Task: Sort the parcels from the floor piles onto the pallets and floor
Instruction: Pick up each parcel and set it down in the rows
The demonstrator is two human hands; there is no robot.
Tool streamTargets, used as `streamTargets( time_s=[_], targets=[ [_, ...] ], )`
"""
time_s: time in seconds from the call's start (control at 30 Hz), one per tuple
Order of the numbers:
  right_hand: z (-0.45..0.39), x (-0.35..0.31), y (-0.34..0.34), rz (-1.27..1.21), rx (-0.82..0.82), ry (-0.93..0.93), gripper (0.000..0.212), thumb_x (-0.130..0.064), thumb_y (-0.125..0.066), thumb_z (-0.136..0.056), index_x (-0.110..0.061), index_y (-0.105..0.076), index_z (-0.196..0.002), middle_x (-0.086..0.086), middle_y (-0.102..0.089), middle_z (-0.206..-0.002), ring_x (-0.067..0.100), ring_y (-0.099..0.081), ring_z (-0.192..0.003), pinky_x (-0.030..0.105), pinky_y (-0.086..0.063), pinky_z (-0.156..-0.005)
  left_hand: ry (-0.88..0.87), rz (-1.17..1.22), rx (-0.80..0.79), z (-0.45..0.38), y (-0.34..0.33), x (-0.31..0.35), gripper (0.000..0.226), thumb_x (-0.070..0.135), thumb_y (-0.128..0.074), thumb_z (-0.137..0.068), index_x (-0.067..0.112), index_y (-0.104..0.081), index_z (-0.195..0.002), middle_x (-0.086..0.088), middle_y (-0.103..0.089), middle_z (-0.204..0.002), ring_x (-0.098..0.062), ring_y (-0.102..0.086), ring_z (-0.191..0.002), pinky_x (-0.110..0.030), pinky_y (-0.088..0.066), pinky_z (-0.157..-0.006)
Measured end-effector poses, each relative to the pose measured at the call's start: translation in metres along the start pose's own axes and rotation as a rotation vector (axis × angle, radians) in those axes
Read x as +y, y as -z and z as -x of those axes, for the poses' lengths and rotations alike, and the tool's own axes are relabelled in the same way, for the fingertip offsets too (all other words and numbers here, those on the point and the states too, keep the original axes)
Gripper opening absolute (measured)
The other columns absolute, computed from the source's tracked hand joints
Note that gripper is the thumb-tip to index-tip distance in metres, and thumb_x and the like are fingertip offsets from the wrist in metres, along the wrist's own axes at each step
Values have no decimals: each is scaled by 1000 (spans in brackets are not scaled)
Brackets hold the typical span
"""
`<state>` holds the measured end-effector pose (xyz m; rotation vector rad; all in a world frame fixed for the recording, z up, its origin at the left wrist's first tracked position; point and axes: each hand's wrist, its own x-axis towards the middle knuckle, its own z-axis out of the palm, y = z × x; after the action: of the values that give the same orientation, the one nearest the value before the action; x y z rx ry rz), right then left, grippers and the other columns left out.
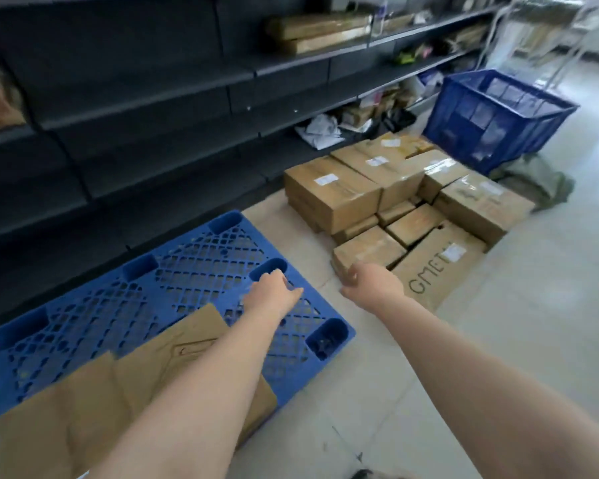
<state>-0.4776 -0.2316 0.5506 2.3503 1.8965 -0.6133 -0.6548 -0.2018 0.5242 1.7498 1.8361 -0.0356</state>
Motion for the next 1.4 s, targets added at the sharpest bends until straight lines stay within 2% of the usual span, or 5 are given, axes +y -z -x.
streamTargets(
  time_s=[0.37,0.53,0.7,1.0,1.4],
  targets=[
    [-4,278,112,-147,193,-322,48,-44,-59,-89,-22,-51,-130,0,-56,-128,22,-55,-113,28,-43,-77,-273,-4,-96,-31,-87,282,50,48,-55,-90,17,-47,-128,-5,-50,-129,-26,-53,-113,-42,-48,-93],
    [-43,376,152,-121,217,-404,49,-43,-57,-89,-23,-49,-132,0,-56,-129,23,-53,-118,34,-47,-87,-324,-20,-115,-77,-123,392,51,47,-56,-90,16,-47,-130,-7,-53,-130,-27,-53,-116,-42,-46,-96],
    [-104,470,195,-106,210,-477,39,-41,-56,-89,-21,-54,-123,2,-61,-120,24,-56,-112,34,-48,-86,-379,-31,-166,-142,-157,515,47,46,-56,-90,15,-49,-124,-5,-57,-121,-24,-56,-104,-35,-49,-85],
    [-203,657,245,-223,177,-574,53,-47,-59,-87,-22,-50,-131,-1,-51,-132,21,-51,-119,36,-47,-92,-433,-78,-219,-230,-211,716,43,46,-54,-91,17,-49,-122,-1,-58,-108,-16,-56,-86,-34,-53,-78],
    [-360,924,337,-269,82,-420,60,-49,-61,-86,-20,-45,-136,-2,-48,-136,19,-49,-122,33,-44,-90,-128,62,-187,-324,-292,953,42,44,-55,-91,15,-49,-122,-6,-55,-124,-23,-55,-102,-31,-45,-80]
  ],
)
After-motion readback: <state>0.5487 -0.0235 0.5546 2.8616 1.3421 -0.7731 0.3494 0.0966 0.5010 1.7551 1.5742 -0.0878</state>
